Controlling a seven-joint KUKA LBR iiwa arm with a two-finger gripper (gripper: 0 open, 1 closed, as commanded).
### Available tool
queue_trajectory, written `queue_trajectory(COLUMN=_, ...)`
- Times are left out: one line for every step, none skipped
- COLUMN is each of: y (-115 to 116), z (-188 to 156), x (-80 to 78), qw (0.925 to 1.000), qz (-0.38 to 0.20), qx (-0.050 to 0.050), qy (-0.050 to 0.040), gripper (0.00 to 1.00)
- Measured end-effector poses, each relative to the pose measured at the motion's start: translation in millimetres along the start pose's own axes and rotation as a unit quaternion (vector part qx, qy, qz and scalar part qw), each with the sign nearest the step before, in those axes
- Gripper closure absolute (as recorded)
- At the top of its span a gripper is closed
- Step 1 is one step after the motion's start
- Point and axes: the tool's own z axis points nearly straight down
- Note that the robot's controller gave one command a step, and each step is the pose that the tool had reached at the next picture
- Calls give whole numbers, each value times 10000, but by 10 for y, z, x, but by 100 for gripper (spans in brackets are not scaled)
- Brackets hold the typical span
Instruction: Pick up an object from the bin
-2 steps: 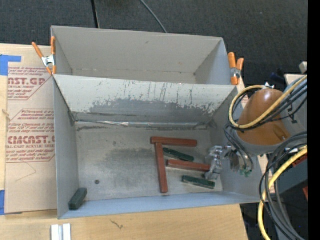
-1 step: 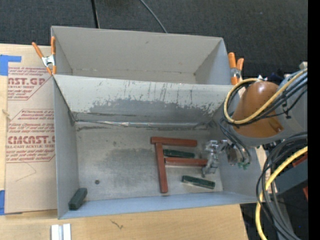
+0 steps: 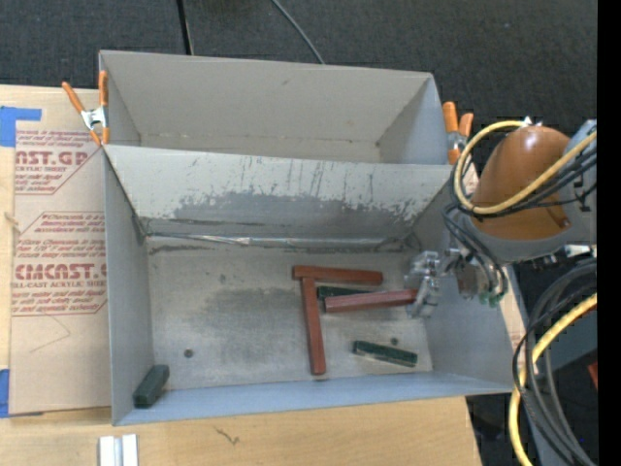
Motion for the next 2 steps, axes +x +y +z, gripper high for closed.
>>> queue_trajectory(y=301, z=-563, x=115, qw=9999, qz=-139, qx=18, qy=-12, gripper=100)
queue_trajectory(y=258, z=-439, x=70, qw=9950, qz=-994, qx=19, qy=-119, gripper=100)
